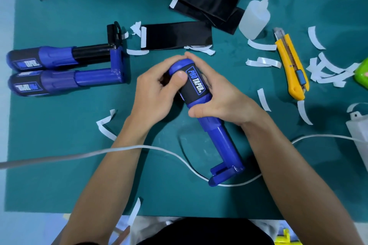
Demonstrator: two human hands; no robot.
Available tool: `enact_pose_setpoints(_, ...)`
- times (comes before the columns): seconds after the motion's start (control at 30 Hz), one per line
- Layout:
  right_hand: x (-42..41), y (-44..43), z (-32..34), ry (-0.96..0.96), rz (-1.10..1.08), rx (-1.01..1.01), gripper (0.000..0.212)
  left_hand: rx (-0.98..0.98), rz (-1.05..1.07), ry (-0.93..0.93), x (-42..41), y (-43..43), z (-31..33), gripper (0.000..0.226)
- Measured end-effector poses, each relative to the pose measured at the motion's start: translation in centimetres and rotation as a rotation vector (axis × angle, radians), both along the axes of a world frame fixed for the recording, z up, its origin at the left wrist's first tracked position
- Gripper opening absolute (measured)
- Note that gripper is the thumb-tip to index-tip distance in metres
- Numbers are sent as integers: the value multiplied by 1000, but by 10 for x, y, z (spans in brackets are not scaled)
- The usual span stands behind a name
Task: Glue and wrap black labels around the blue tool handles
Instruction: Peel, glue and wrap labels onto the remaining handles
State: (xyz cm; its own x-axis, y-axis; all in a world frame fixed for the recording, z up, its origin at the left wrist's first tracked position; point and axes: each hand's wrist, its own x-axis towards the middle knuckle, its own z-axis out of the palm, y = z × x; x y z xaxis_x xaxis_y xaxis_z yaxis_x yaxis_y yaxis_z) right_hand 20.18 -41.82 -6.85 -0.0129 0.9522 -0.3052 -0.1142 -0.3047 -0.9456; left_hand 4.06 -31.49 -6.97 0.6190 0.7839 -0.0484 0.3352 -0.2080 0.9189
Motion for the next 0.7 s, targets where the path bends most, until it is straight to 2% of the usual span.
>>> enact_pose_setpoints(0.07,-1,-2,-1,-3,22,1,122,36,68,-1,2,-3,0,35)
enact_pose_setpoints(0.13,-1,-4,-1,16,15,23,122,96,86,34,3,-3,1,37)
enact_pose_setpoints(0.2,0,-6,0,35,-35,32,119,179,-1,119,2,-3,1,43)
enact_pose_setpoints(0.3,3,-6,1,60,-44,37,120,179,-156,239,-2,-10,0,78)
enact_pose_setpoints(0.37,4,-6,2,50,-17,45,120,128,-162,207,-2,-12,0,87)
enact_pose_setpoints(0.5,-2,-5,0,0,-34,66,117,54,-62,57,0,-15,-1,66)
enact_pose_setpoints(0.63,-6,-4,-1,-104,-56,86,114,79,149,40,5,-17,1,42)
enact_pose_setpoints(0.7,-9,-4,0,-141,-59,91,114,129,163,53,5,-14,2,38)
